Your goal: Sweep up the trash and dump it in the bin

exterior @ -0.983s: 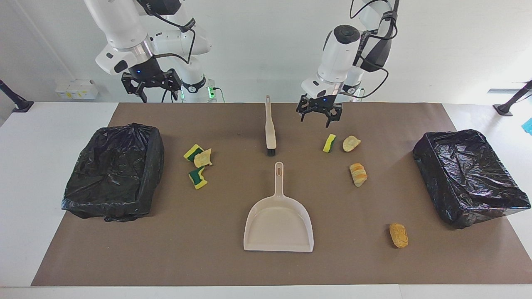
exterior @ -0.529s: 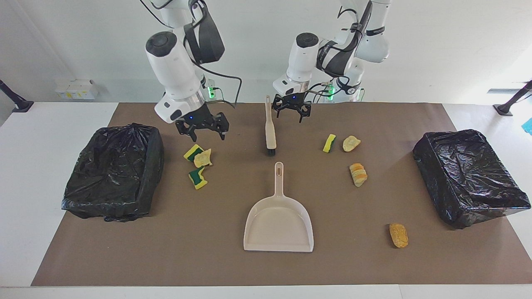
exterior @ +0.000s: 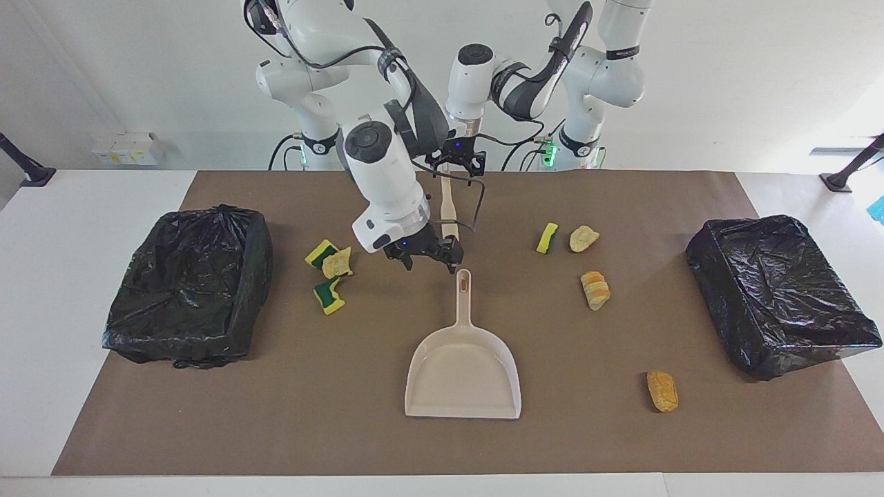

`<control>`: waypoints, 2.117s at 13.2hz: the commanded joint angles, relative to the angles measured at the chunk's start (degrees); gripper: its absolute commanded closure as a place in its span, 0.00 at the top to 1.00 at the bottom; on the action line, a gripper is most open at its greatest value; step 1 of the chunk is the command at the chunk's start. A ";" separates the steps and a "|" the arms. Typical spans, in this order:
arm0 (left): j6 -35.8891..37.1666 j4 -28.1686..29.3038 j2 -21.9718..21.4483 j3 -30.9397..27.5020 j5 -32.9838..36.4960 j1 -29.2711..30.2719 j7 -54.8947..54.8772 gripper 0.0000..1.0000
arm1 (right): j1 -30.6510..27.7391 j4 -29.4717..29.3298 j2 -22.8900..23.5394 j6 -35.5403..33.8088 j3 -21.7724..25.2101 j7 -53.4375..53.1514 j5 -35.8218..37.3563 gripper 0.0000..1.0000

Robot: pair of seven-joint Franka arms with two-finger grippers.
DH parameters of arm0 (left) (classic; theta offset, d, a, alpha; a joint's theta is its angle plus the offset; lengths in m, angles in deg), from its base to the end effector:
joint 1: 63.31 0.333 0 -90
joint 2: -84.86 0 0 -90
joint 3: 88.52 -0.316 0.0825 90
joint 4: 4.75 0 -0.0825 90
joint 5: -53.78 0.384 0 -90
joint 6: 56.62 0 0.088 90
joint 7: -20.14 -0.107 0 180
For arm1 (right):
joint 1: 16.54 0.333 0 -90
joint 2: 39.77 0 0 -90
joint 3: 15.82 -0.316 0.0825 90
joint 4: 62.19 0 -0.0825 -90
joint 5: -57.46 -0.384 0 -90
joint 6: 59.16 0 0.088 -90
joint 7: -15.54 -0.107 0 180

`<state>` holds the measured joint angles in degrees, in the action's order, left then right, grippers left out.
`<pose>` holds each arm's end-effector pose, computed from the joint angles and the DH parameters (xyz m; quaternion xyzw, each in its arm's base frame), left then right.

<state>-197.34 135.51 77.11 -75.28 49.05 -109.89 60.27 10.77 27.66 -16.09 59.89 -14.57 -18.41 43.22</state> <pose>0.2416 -0.4153 0.3635 0.9874 -0.1409 0.0353 0.0620 0.6099 0.3144 0.4149 -0.9856 0.1219 0.0119 0.1165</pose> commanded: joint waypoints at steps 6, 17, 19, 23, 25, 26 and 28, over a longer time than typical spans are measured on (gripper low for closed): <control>-5.98 0.37 4.85 -1.11 0.59 -1.23 0.73 0.94 | 3.97 -6.70 8.84 2.06 -0.20 -2.70 6.76 1.00; -0.97 0.20 1.69 -1.29 0.77 -0.70 1.08 0.46 | 4.85 -10.22 12.27 3.12 -0.11 -1.56 9.14 0.27; -0.18 0.20 1.60 -1.20 0.86 -0.62 1.00 0.00 | 4.50 -10.13 12.18 2.94 -0.11 -1.47 9.23 0.00; 3.77 0.11 0.29 -1.29 0.94 0.95 0.91 0.00 | 3.97 -10.13 10.78 -1.44 0.06 4.38 11.86 0.00; 8.33 -0.15 -2.51 -1.38 0.94 2.19 1.00 0.00 | 2.93 -9.87 8.85 -3.12 0.41 15.26 12.04 0.00; 10.26 -0.16 -4.10 -1.29 0.94 3.59 1.00 0.00 | 1.61 -9.08 7.80 -3.82 0.41 20.02 11.95 0.00; 14.74 -0.24 -7.52 -1.29 2.43 6.66 1.00 0.00 | -1.20 -6.10 4.29 -5.75 -0.02 33.27 10.73 0.00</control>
<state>-187.14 134.84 74.32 -76.85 49.64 -105.95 60.59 12.35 18.05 -7.60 55.89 -13.60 4.77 54.22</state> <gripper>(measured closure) 0.740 0.683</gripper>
